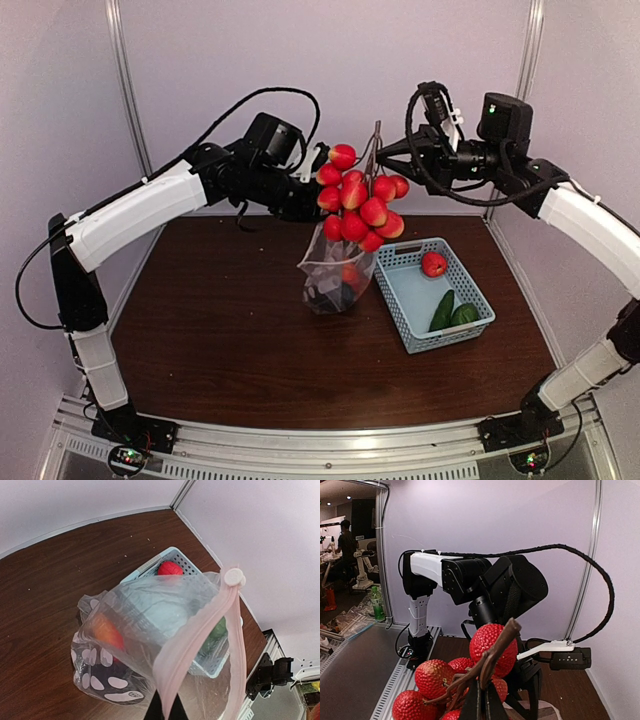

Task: Place the food in the zip-top bag and seal the zipper
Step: Place the fake fruit in the zipper food storage bag.

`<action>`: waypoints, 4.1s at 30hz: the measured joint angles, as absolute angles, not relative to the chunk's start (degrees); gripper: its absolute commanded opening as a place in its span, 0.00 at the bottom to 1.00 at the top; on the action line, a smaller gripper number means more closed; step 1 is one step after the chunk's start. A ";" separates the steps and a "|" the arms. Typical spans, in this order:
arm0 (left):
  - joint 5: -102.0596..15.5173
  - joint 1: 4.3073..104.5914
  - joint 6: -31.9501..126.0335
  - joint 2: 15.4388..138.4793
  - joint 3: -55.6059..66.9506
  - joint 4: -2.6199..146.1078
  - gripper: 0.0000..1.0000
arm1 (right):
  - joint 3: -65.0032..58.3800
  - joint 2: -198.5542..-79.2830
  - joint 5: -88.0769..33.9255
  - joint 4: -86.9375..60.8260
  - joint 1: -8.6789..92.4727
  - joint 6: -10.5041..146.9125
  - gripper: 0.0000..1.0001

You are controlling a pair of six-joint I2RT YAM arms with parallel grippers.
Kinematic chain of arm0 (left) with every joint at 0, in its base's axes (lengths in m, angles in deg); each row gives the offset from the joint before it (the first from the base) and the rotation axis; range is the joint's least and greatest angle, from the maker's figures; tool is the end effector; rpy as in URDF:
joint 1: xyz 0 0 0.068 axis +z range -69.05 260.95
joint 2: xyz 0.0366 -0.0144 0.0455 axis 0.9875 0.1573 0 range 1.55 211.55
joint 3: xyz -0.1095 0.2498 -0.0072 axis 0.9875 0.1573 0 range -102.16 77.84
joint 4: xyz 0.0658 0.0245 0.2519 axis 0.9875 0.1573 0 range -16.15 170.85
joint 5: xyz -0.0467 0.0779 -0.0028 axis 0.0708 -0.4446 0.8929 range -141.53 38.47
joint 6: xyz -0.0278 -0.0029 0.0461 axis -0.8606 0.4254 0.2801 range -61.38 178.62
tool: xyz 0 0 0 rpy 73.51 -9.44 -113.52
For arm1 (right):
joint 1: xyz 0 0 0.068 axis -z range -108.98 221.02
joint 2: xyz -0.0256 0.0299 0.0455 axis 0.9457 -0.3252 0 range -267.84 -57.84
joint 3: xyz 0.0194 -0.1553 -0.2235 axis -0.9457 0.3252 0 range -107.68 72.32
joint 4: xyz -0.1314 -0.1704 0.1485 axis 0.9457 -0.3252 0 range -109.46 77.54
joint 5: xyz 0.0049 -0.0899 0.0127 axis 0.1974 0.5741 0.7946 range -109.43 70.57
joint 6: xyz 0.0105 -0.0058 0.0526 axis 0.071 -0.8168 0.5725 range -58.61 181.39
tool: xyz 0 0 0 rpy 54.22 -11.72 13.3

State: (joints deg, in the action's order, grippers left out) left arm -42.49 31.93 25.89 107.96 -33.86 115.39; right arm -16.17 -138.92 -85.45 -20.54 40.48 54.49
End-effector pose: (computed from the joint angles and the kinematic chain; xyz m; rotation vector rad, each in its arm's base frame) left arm 0.2718 -0.3215 0.3845 0.4292 2.3293 -0.9265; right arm 0.2441 0.1819 0.4644 -1.3414 1.0700 1.2104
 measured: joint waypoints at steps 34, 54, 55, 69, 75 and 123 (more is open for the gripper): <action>-41.36 32.00 23.55 102.85 -26.51 109.81 0.00 | -1.74 -141.91 -72.86 -18.81 40.98 48.37 0.00; -45.79 32.00 20.62 103.46 -26.54 107.89 0.00 | -15.90 -144.25 -50.94 -38.81 31.95 47.65 0.00; -46.65 32.00 20.54 103.53 -26.54 107.98 0.00 | -17.59 -145.21 -49.17 -40.47 31.76 47.85 0.00; -50.43 31.98 19.79 103.44 -25.55 106.34 0.00 | -22.26 -148.97 -40.08 -47.73 33.44 53.99 0.00; -50.04 31.34 18.13 103.57 -24.96 104.94 0.00 | -24.21 -151.51 -41.22 -47.38 32.54 58.41 0.00; -51.61 27.63 8.71 95.40 -4.11 82.80 0.00 | -27.44 -156.18 -44.17 -61.43 28.24 50.17 0.02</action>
